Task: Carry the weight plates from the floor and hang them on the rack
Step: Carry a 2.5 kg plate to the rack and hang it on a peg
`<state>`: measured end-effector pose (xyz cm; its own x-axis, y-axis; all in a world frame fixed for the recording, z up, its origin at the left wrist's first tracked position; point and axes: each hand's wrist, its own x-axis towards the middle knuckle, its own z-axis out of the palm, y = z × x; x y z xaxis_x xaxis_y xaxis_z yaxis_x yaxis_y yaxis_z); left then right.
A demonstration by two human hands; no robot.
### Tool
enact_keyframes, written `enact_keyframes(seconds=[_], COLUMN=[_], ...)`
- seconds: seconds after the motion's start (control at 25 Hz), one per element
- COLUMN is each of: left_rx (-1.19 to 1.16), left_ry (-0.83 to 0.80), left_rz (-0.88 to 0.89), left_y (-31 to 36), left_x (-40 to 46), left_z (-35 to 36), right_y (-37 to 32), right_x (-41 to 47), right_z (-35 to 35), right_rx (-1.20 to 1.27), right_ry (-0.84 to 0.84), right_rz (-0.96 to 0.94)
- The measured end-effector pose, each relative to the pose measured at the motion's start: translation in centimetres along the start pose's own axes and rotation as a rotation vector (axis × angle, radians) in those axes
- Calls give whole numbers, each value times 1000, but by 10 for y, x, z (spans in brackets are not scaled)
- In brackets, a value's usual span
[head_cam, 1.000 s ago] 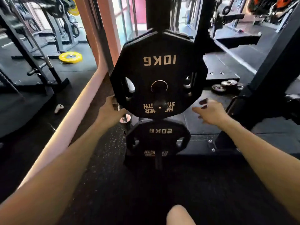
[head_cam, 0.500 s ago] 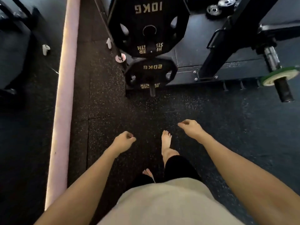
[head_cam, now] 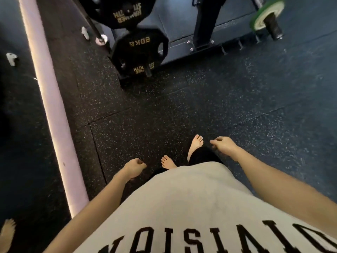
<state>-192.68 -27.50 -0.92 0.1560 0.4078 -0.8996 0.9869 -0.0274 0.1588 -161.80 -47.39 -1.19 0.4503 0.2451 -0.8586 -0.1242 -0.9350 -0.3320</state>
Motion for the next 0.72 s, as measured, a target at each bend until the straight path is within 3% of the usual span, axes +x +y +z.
enact_keyframes(seconds=[0.16, 0.32, 0.72], left_rx=[85, 198, 679], left_ry=[-23, -50, -147], left_rz=[78, 190, 468], left_y=[43, 132, 354], left_x=[-9, -21, -81], left_z=[3, 41, 260], right_y=[71, 164, 391], right_x=[-18, -42, -87], right_z=[-23, -44, -157], right_rx=[256, 426, 848], right_ry=[68, 122, 202], right_rz=[64, 167, 359])
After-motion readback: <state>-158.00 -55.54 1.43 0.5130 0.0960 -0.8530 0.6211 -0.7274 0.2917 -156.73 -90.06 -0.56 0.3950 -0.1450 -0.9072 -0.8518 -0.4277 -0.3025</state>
